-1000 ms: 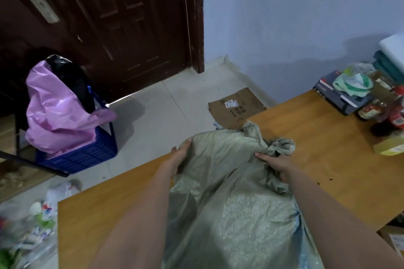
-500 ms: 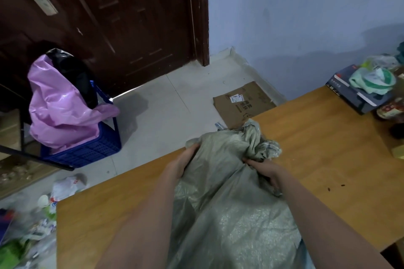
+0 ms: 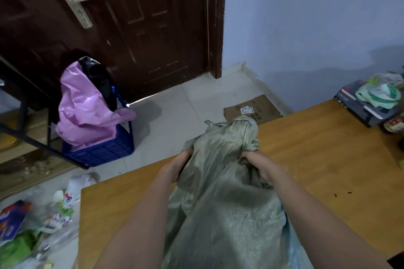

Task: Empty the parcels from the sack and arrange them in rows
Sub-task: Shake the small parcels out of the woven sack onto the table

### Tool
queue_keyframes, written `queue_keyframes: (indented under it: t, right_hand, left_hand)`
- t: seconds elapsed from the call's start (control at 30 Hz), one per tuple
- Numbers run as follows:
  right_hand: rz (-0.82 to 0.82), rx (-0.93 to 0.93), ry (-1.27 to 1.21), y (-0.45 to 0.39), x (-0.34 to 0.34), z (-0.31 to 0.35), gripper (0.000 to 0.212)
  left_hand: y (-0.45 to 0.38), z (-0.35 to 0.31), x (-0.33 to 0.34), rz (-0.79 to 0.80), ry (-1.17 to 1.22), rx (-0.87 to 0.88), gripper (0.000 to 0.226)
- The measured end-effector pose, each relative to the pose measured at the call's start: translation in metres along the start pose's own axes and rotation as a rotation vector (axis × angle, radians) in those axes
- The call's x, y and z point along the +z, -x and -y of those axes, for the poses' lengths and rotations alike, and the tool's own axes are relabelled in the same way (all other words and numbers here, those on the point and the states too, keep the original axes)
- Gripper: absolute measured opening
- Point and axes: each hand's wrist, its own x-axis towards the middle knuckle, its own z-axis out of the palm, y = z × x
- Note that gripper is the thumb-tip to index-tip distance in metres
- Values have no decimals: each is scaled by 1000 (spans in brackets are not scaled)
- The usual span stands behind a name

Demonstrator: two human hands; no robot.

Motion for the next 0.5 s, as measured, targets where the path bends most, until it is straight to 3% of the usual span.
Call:
queue_keyframes:
  t: [0.23,0.3,0.37,0.5]
  right_hand:
    - [-41,-109,-32,54,23,10,23]
    - [-55,-133,-28,65,27,11,30]
    - [-92,-165,-17,79,29,13,34]
    - [-156,-219,6,121,30,23,21]
  left_hand:
    - [56,21,-22,-75,4,77,29]
    - [69,25,-25,-138,15,94,26]
    - [78,29,-29,-210,64,124,24]
    - [96,33,-33,-318,255,176,13]
